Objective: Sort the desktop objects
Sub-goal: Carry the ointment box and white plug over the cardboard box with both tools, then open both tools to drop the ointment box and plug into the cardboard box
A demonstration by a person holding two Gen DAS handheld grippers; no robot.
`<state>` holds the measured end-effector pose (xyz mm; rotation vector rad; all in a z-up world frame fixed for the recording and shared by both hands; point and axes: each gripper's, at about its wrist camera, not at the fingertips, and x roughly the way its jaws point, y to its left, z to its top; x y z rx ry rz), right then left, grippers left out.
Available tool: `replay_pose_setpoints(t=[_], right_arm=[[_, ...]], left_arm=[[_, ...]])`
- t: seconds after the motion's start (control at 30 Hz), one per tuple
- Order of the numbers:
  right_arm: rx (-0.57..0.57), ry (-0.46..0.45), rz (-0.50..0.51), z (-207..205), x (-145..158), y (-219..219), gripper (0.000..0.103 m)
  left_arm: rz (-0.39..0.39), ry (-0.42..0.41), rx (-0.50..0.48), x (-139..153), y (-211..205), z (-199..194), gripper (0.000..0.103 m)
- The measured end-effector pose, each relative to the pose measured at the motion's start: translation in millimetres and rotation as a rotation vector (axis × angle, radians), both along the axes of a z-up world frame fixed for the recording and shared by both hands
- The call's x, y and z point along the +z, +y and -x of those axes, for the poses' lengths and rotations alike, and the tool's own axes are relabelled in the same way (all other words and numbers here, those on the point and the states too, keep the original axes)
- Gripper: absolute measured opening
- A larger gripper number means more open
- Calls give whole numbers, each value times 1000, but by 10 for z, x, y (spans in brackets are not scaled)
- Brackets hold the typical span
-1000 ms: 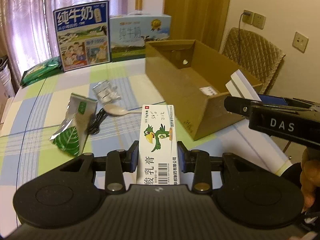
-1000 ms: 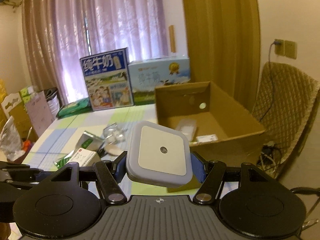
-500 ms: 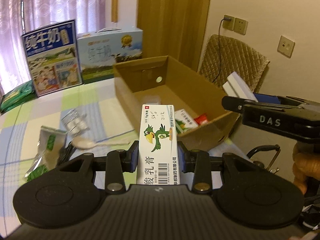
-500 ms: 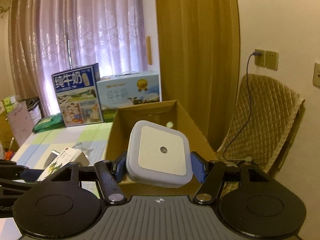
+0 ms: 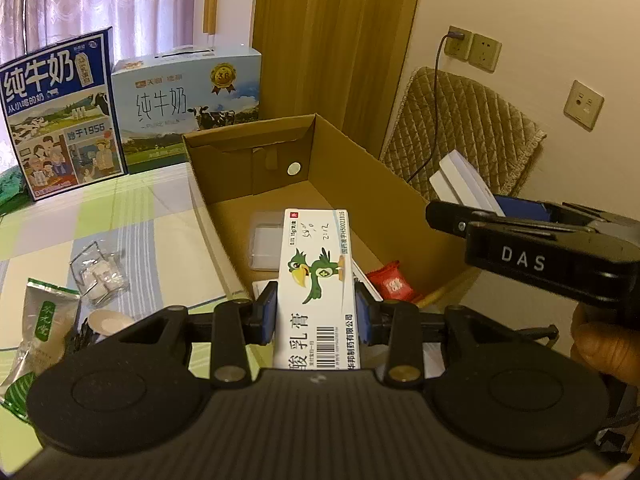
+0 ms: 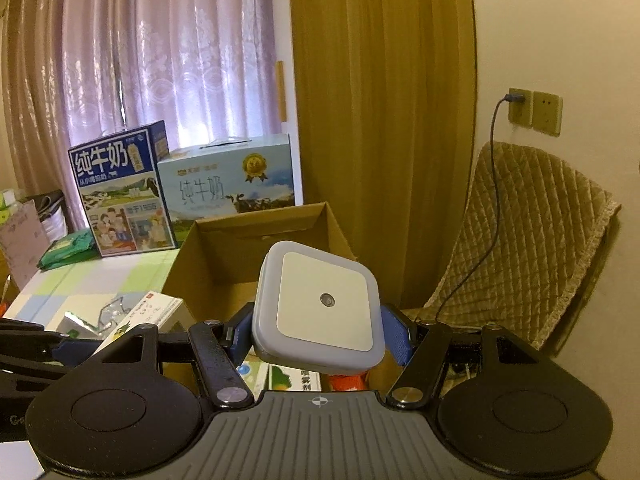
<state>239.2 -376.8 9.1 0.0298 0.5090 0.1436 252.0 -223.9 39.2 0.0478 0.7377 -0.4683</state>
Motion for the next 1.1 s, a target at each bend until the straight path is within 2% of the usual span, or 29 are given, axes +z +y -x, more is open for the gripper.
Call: replay_pose_setpoints(t=[0.73, 1.1], right_arm=[[5, 43, -11, -386, -178, -64, 62], [13, 62, -18, -389, -248, -55, 62]], left_arm=[[17, 5, 18, -161, -146, -448, 33], [57, -3, 80, -126, 176, -317, 34]])
